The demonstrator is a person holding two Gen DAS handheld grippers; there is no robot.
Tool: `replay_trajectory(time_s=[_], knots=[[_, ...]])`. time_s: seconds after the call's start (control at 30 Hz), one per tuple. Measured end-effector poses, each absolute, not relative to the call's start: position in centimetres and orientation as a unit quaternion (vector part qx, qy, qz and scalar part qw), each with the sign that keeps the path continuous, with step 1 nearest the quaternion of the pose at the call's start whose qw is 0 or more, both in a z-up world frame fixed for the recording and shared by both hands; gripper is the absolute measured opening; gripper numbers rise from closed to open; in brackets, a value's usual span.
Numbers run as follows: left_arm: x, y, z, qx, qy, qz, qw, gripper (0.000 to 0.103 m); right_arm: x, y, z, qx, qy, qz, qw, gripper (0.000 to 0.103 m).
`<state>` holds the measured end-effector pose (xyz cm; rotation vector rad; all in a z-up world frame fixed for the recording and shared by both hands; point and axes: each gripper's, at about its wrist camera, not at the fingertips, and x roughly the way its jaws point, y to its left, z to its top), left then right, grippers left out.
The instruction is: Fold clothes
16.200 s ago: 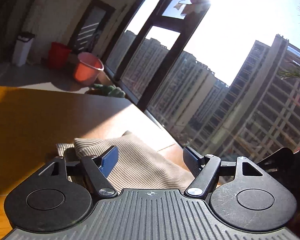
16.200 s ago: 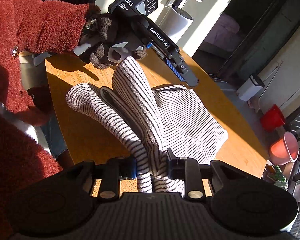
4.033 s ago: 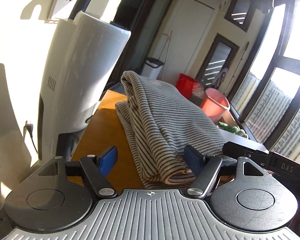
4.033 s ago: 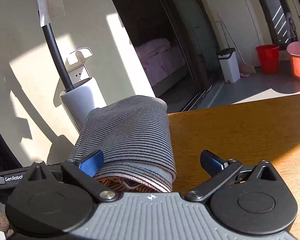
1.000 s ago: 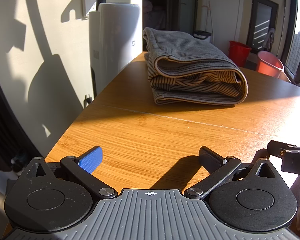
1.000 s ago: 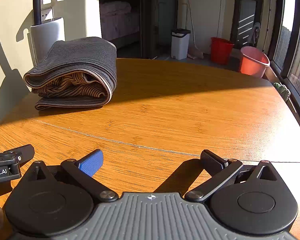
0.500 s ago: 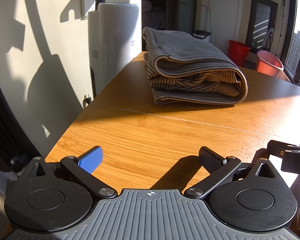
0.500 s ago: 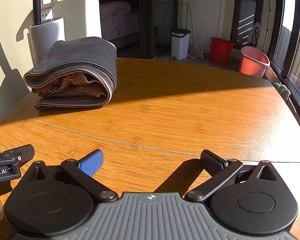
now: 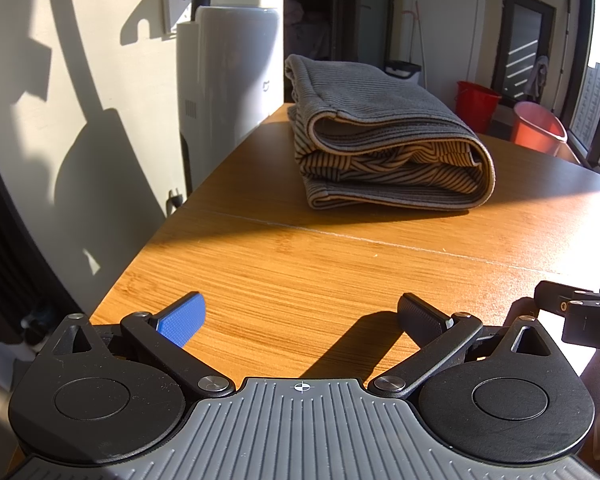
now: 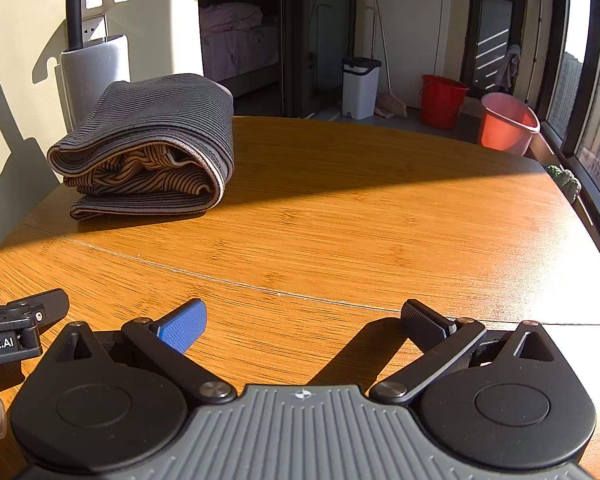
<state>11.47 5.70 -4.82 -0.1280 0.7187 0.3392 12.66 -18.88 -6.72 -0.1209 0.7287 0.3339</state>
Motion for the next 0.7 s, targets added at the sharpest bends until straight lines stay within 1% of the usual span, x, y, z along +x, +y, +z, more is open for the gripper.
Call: replay_trajectory(time_s=[0.53, 0.7], knots=[[11.3, 5.9, -4.6, -0.059, 0.354, 0.145, 0.922, 0.103, 12.0, -18.2, -6.8, -0.060, 0.345, 0.138, 0.926, 0.103], [8.6, 9.1, -3.0, -0.131, 0.281, 0.093, 0.946, 0.103, 11.4, -16.4, -6.3, -0.054, 0.345, 0.196, 0.916, 0.103]])
